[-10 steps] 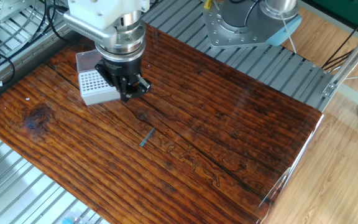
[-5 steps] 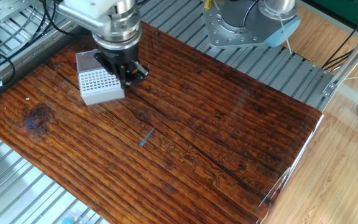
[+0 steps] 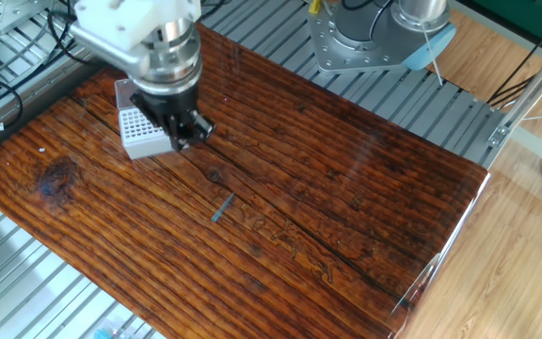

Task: Insert a medium pipette tip into the holder for medium pipette tips

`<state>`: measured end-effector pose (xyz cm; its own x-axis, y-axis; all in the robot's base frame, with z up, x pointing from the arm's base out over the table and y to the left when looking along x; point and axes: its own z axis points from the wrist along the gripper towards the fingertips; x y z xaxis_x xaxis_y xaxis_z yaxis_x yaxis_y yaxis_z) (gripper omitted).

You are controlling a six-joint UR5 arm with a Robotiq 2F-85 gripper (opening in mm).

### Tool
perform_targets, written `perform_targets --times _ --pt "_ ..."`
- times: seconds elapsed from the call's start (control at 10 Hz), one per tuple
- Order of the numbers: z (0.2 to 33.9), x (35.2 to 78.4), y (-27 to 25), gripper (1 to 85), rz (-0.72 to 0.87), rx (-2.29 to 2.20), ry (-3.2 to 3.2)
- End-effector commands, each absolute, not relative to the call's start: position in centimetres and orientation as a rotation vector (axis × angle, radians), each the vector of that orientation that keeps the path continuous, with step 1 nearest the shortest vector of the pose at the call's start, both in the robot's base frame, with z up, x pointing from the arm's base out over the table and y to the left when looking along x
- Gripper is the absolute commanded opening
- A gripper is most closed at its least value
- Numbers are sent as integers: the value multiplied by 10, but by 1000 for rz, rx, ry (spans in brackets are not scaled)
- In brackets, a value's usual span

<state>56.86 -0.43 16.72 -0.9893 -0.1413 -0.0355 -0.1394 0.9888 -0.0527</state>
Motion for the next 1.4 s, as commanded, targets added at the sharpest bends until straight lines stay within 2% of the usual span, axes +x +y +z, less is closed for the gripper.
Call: perform_targets --times 0.0,0.5,1.2,1.3 --pt "159 581 6 10 -39 -178 3087" --pt "157 585 19 10 43 -182 3073" --pt "152 559 0 10 -74 -214 3160" --pt "134 552 13 123 -38 -186 3189"
